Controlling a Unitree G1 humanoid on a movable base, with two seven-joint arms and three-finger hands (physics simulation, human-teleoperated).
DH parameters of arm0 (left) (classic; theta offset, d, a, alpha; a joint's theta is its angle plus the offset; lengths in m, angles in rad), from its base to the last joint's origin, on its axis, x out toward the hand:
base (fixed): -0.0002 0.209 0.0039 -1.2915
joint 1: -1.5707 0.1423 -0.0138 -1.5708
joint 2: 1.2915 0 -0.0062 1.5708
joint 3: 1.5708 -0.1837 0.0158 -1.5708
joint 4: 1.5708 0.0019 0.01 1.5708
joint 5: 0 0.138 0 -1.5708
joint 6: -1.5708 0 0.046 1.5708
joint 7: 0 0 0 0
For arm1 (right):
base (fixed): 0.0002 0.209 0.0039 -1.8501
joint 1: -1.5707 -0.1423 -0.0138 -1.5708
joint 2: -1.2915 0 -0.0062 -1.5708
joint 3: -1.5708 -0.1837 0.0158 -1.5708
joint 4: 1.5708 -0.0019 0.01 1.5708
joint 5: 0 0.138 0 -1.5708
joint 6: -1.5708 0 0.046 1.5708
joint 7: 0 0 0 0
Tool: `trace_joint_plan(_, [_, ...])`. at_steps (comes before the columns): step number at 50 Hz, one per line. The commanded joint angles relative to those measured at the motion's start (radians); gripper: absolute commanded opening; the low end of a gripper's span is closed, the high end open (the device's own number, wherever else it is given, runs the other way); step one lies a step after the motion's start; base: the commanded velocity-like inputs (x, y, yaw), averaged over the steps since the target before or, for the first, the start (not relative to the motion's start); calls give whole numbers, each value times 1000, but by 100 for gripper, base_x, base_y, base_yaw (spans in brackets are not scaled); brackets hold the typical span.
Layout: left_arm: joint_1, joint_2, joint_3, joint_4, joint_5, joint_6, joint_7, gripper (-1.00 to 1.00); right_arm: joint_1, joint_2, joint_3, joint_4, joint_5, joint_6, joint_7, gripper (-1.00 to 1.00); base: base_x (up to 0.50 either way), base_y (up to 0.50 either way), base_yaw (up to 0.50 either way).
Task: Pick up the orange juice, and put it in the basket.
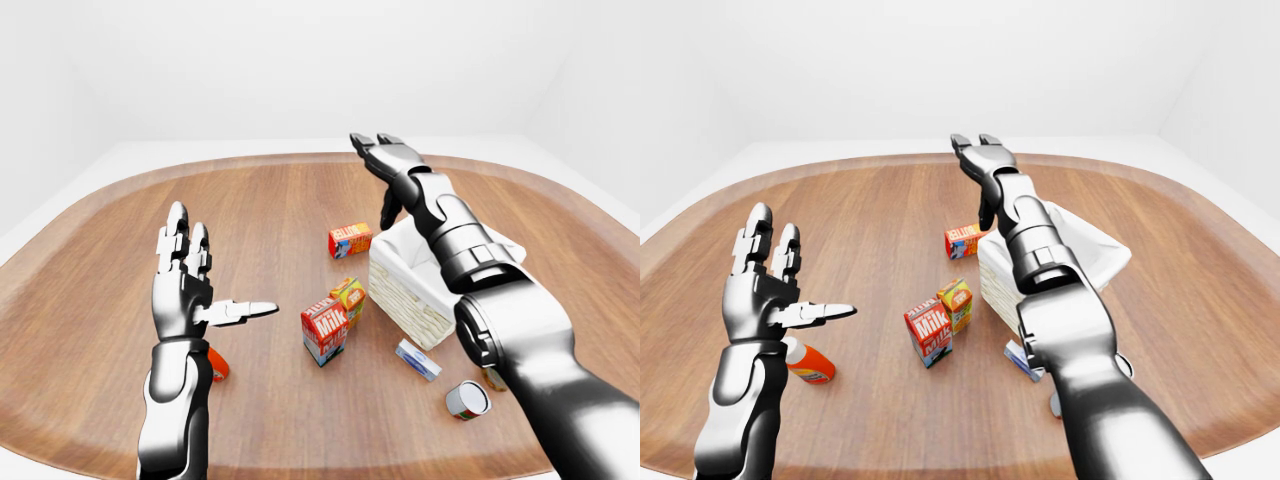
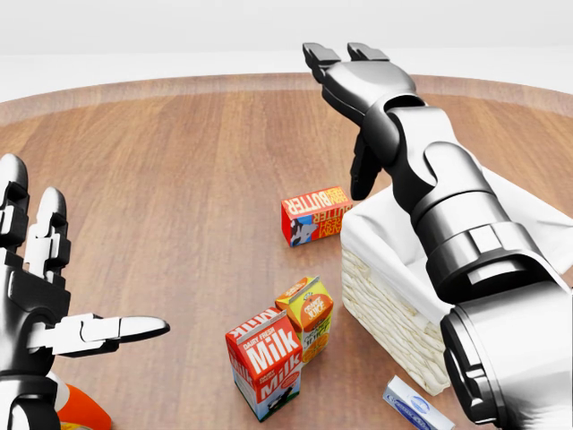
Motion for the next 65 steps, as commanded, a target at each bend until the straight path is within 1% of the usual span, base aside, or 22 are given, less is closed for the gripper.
trace_joint_plan(1, [-3,1,1,5,-1,0,0,100,-61,20,11,125,-37,0,-37,100,0,0,0])
trace_joint_plan(4, [-2,1,0,4,0,0,1,100,-54,26,14,133,-46,0,-45,100,0,0,0])
trace_joint_plan(5, [-2,1,0,3,0,0,1,100,-51,31,13,136,-48,0,-31,100,0,0,0])
trace_joint_plan(9, [-3,1,0,4,-1,0,1,100,-52,42,22,140,-68,0,-46,100,0,0,0])
trace_joint_plan(22, [-6,1,1,14,-1,0,0,100,-30,84,21,150,-76,0,-35,100,0,0,0])
trace_joint_plan(44, [-4,2,1,0,-5,0,3,100,10,102,30,157,-99,0,-30,100,0,0,0])
trace_joint_plan(55, [-3,1,1,1,-6,0,3,100,42,111,33,159,-96,0,-5,100,0,0,0])
trace_joint_plan(65, [-3,1,1,-2,-6,0,3,100,46,125,36,162,-101,0,-5,100,0,0,0])
